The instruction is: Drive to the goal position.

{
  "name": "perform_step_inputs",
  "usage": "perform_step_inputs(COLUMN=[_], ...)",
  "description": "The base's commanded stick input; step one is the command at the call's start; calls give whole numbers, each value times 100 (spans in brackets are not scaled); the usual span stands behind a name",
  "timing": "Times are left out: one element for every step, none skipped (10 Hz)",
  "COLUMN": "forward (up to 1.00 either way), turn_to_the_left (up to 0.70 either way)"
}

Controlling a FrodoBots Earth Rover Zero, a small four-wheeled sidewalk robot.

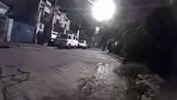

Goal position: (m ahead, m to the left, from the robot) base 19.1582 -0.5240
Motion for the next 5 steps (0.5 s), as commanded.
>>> perform_step_inputs(forward=[0, 0, 0, 0, 3], turn_to_the_left=[0, 0, 0, 0, 0])
